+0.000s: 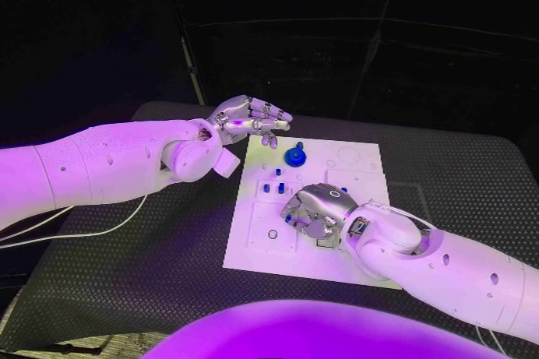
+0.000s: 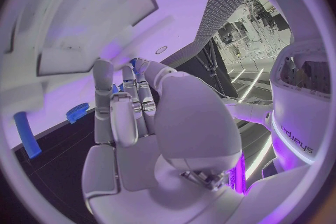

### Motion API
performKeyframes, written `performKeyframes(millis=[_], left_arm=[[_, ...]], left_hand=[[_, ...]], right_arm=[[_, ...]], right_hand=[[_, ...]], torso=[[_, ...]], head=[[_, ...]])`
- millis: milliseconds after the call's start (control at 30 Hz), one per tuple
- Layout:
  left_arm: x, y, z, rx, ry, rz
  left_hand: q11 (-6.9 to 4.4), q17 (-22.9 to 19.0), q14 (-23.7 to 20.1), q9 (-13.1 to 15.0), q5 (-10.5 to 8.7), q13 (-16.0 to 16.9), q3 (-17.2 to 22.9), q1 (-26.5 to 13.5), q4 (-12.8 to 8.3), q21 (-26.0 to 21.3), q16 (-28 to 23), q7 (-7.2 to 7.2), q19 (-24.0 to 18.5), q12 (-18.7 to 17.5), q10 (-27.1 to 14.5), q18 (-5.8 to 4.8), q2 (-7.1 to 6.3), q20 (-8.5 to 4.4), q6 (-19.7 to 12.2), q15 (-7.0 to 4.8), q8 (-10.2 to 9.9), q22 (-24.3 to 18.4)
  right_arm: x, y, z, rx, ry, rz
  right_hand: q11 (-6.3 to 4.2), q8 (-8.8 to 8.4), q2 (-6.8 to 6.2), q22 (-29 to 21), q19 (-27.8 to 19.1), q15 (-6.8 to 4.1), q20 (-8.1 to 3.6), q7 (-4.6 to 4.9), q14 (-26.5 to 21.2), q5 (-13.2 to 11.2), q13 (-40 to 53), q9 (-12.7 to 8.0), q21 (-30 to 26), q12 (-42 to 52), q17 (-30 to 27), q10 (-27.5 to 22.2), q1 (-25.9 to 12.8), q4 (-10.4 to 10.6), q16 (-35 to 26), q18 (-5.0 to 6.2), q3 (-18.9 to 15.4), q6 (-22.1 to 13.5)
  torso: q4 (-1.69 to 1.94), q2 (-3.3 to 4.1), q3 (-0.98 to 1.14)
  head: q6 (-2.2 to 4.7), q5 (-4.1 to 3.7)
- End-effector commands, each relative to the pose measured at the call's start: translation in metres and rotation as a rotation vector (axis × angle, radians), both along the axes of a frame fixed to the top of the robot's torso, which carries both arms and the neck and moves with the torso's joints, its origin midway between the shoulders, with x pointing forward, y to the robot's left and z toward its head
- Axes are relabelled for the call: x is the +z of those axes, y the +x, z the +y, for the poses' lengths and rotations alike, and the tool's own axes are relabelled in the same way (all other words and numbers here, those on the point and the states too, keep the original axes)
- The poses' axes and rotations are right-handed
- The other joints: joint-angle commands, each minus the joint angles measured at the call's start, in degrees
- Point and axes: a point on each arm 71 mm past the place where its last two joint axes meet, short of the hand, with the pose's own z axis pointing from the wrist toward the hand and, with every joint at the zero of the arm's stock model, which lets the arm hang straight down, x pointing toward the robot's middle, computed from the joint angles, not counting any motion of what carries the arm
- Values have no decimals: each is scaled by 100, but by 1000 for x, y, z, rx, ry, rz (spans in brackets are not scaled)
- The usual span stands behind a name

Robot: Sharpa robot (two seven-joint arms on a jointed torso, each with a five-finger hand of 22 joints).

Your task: Assemble the parts on the task board

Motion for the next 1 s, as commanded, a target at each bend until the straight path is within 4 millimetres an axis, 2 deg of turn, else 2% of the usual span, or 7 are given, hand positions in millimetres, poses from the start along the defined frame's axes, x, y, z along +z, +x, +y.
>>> performKeyframes(millis=[33,767,1000], left_arm=[[1,0,-1,-16,-8,0],[1,0,-1,-31,-13,5],[1,0,0,-30,-12,7]], left_hand=[[12,-6,-37,-8,-8,-5,-37,-28,-12,-32,-27,7,-31,29,-35,20,11,18,-40,-13,-27,-10],[15,-6,-43,-8,-13,-7,-40,-26,-15,-37,-30,10,-34,32,-46,20,11,21,-48,-10,-29,-13],[16,-6,-47,-7,-16,-7,-41,-23,-17,-40,-32,12,-37,36,-51,20,14,22,-51,-9,-28,-16]], right_arm=[[-4,0,-2,-13,-30,1],[15,-2,-7,-55,156,-82],[22,-10,-21,-69,163,-47]], right_hand=[[43,-56,-43,-215,-128,64,40,12,238,14,-1,-23,-133,-47,-58,-206,-72,-8,-56,-119,-68,-174],[84,-52,-111,-303,-134,101,89,39,246,77,22,-23,-203,68,-21,-498,-159,-49,-24,-104,-252,-471],[80,-47,-124,-241,-79,102,94,30,253,90,30,-20,-176,126,4,-538,-209,-36,-6,-115,-333,-531]], torso=[[-5,-5,1],[-4,1,1],[-2,-10,-5]], head=[[15,-7],[84,-44],[119,-73]])
